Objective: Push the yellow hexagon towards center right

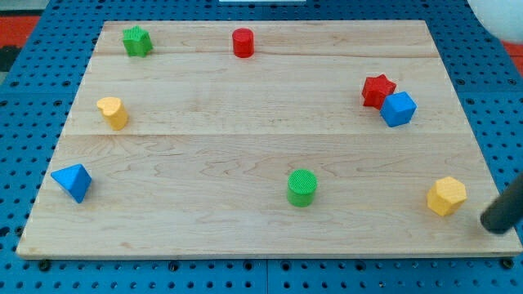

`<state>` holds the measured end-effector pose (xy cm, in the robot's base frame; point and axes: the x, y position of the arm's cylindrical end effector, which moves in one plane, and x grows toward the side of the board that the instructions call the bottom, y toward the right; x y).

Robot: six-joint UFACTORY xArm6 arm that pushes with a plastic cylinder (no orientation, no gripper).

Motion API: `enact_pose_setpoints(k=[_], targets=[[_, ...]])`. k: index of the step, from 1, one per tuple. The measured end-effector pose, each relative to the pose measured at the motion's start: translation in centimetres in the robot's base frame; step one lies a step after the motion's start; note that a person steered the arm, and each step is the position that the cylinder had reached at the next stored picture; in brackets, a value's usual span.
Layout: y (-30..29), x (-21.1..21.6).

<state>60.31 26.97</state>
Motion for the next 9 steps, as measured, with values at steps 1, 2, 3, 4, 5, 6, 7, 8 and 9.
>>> enact_pose_setpoints(k=[1, 2, 3, 4, 5, 6, 7, 8, 9], targets=[[-5.4, -2.3], [-7.2, -7.2], [-8.1, -8.3], [-7.6, -4.7], [-5.7, -6.1], [-7.2, -8.6], [-8.8, -11.3], [-9.0, -8.1], [-5.8, -7.5]])
